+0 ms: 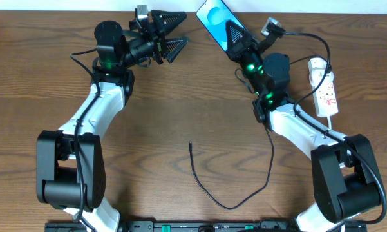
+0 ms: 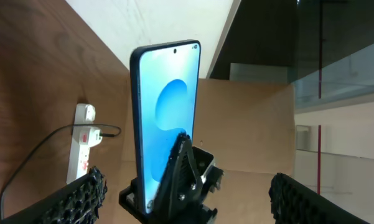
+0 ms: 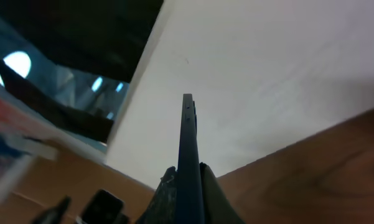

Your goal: Plug charger to phone and switch on socket

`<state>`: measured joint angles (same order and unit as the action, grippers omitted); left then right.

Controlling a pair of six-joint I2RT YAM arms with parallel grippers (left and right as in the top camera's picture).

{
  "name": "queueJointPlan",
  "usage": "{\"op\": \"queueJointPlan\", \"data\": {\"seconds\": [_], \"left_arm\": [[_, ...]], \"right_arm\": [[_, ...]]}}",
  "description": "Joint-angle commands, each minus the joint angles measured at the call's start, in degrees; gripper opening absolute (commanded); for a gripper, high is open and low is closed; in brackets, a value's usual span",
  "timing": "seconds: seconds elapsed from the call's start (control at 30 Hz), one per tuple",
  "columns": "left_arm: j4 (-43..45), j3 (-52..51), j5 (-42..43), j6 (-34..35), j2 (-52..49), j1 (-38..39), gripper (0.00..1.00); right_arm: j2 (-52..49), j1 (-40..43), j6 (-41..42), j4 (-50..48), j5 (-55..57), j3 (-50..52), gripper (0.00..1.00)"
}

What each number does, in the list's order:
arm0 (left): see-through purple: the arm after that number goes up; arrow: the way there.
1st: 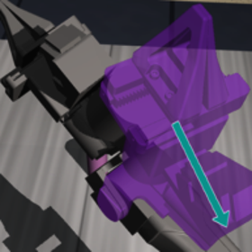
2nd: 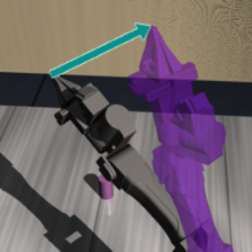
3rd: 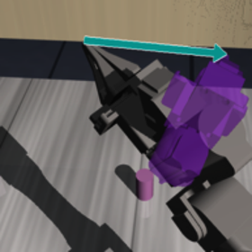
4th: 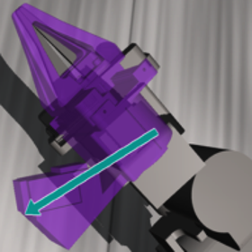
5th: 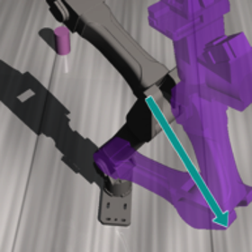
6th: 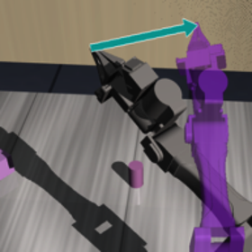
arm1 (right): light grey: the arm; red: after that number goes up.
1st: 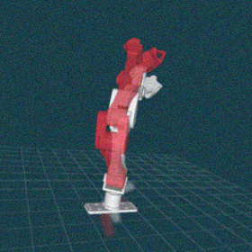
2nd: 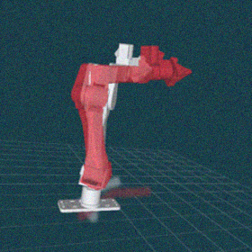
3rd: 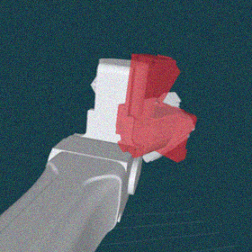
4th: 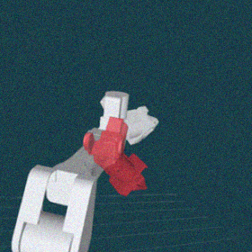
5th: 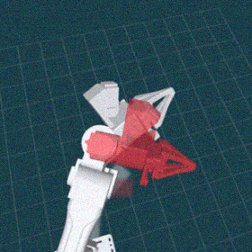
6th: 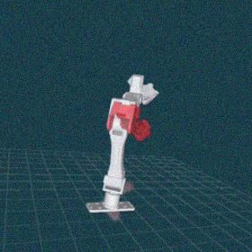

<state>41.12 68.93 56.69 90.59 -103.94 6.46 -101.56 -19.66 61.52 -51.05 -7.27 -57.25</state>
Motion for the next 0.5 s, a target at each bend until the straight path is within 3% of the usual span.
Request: {"op": "queueJointPlan", "data": {"seconds": [0.0, 0.23, 0.47], "left_arm": [[-0.5, 0.4, -1.4, -3.5, 0.5, -0.2, 0.85], [-2.3, 0.4, -4.1, -3.7, 0.5, -0.2, 0.85], [-2.3, 0.4, -5.8, -3.7, 0.5, 1.4, 0.85]], "right_arm": [[1.0, 0.2, 13.8, -1.0, -2.2, -1.3, 0.01], [1.0, 0.1, 28.5, -0.6, -7.5, -1.3, 0.01], [1.0, -1.9, 35.3, 0.7, -9.9, -1.3, 0.01]]}}
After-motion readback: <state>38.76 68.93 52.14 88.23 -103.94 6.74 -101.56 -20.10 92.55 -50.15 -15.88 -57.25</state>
